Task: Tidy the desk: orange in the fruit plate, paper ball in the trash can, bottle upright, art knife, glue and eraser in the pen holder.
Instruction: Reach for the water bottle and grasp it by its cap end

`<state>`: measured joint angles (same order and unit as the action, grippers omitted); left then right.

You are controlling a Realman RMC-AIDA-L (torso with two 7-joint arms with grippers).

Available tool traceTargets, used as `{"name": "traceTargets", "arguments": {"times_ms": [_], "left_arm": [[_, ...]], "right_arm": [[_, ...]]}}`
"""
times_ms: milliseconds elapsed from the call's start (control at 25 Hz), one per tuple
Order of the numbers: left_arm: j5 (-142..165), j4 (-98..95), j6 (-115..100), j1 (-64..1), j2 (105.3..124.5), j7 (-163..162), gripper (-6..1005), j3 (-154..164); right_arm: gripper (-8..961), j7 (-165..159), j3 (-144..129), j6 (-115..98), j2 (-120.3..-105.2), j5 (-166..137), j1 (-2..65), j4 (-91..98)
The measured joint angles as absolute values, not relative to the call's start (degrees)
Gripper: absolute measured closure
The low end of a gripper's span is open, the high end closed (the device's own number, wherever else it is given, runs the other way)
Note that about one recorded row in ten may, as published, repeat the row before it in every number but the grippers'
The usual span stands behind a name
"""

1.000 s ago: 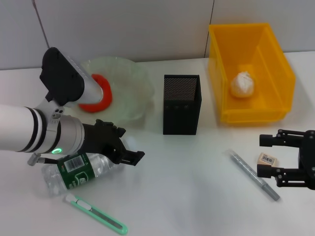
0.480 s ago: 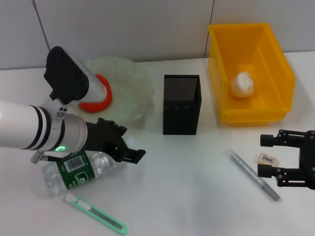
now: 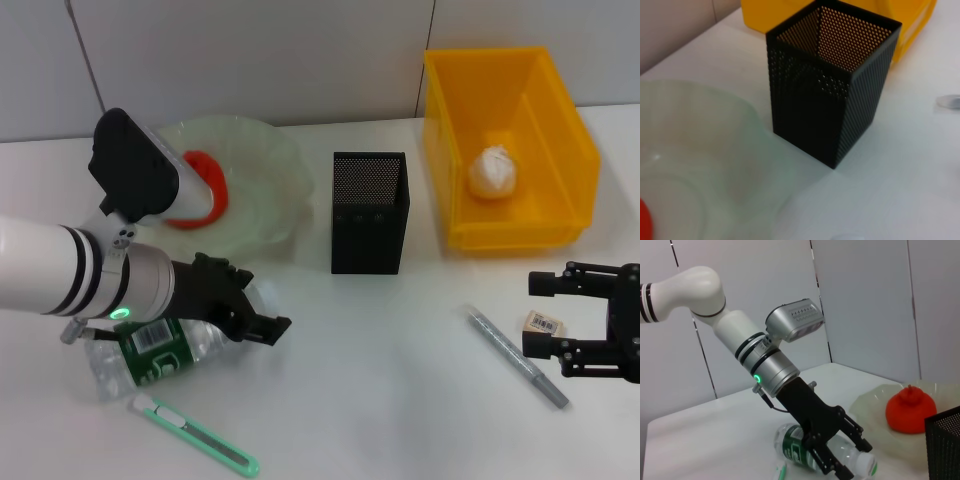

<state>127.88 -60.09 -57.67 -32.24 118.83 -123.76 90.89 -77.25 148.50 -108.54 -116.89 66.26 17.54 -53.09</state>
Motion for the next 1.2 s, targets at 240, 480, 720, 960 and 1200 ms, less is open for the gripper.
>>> {"name": "traceTargets", "arguments": {"times_ms": [240, 480, 720, 960, 1200], "left_arm": [[127.88, -60.03, -58.07, -31.86, 118.83, -124.05, 174, 92.01], [127.88, -59.48, -57.69, -31.99, 118.83, -123.97, 174, 92.16], [127.87, -59.13, -57.55, -32.11, 118.83, -123.69, 174, 92.31], [127.91, -59.13, -57.55, -32.10, 118.83, -123.63, 174, 92.38], [127.95, -59.15, -57.55, -32.06, 118.83, -123.61, 346, 92.37]], "right_arm": [[202, -77.25, 148.28, -108.42, -116.99, 66.26, 17.67, -53.08], [202, -77.25, 148.27, -108.42, -116.99, 66.26, 17.83, -53.08], [202, -77.25, 148.27, -108.43, -116.98, 66.27, 17.84, -53.08], [202, -77.25, 148.24, -108.45, -117.07, 66.27, 17.89, -53.01], [202, -77.28, 148.18, -108.43, -117.13, 66.27, 17.95, -52.99]]}}
